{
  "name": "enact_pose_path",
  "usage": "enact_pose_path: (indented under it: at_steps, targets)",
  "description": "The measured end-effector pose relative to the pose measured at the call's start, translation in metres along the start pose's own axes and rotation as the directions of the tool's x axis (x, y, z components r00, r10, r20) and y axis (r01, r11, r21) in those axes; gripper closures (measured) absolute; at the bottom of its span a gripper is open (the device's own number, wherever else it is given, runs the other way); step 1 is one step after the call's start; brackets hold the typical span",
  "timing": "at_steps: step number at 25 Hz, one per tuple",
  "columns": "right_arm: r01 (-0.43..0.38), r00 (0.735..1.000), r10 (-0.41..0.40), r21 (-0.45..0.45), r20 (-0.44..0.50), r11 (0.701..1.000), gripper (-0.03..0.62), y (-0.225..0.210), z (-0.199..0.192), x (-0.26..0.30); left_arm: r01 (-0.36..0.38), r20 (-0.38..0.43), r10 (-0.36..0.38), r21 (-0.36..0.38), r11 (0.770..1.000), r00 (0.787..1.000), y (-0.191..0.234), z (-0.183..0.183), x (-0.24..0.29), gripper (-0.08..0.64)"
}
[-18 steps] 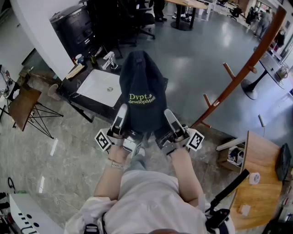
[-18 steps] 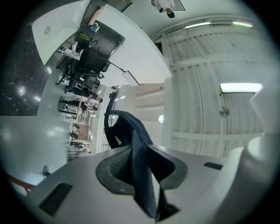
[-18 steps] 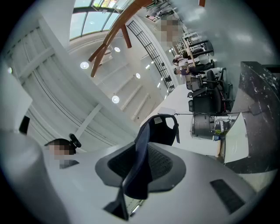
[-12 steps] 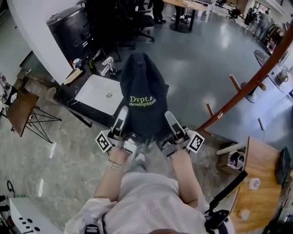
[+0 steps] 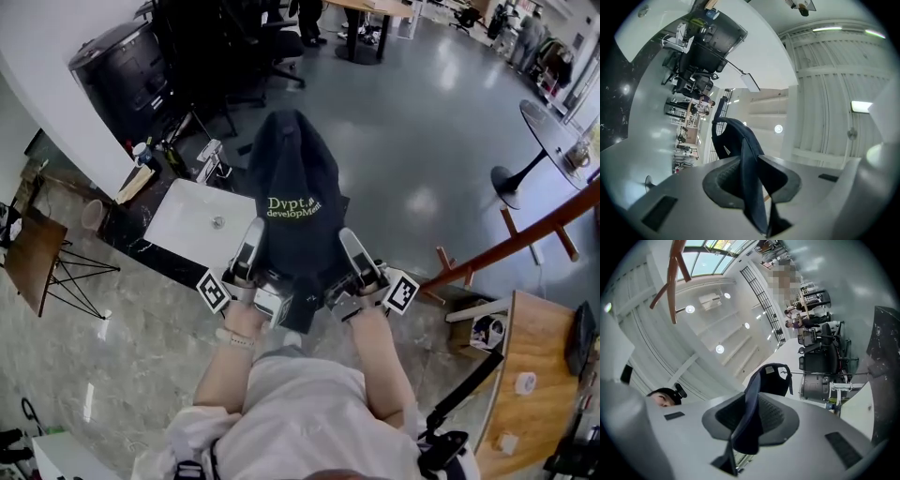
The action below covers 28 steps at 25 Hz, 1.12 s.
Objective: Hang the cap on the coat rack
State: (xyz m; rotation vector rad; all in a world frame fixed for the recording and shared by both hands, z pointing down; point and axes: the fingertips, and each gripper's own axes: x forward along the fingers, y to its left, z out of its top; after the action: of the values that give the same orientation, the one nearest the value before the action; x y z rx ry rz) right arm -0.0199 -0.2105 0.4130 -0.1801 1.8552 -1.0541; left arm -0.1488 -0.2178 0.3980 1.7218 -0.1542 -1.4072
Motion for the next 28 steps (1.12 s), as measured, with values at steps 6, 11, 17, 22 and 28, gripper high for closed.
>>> enact_pose_path:
  at_steps: [6, 11, 17, 22, 28]
  targets:
    - [0.004, 1.000, -0.003, -0.034, 0.022, 0.999, 0.512, -0.031, 0.016, 0.038, 0.006, -0.029, -0.007, -0.039, 0.999, 1.000, 0.023, 0.043, 0.029, 0.486]
    - [-0.008, 0.999, 0.011, -0.067, 0.040, 0.998, 0.512, -0.041, 0.028, 0.059, 0.018, -0.058, -0.021, -0.061, 0.998, 0.998, 0.033, 0.061, 0.050, 0.486]
    - [-0.016, 0.999, 0.021, -0.106, 0.040, 0.994, 0.512, -0.031, 0.046, 0.073, 0.049, -0.077, -0.055, -0.075, 0.996, 0.996, 0.033, 0.060, 0.075, 0.486]
    - [-0.035, 0.999, 0.041, -0.191, 0.029, 0.981, 0.512, 0.002, 0.070, 0.090, 0.103, -0.106, -0.112, -0.092, 0.990, 0.988, 0.022, 0.046, 0.111, 0.486]
    - [-0.077, 0.995, 0.091, -0.295, 0.035, 0.952, 0.512, 0.073, 0.113, 0.111, 0.186, -0.166, -0.205, -0.123, 0.975, 0.965, -0.007, 0.006, 0.182, 0.485]
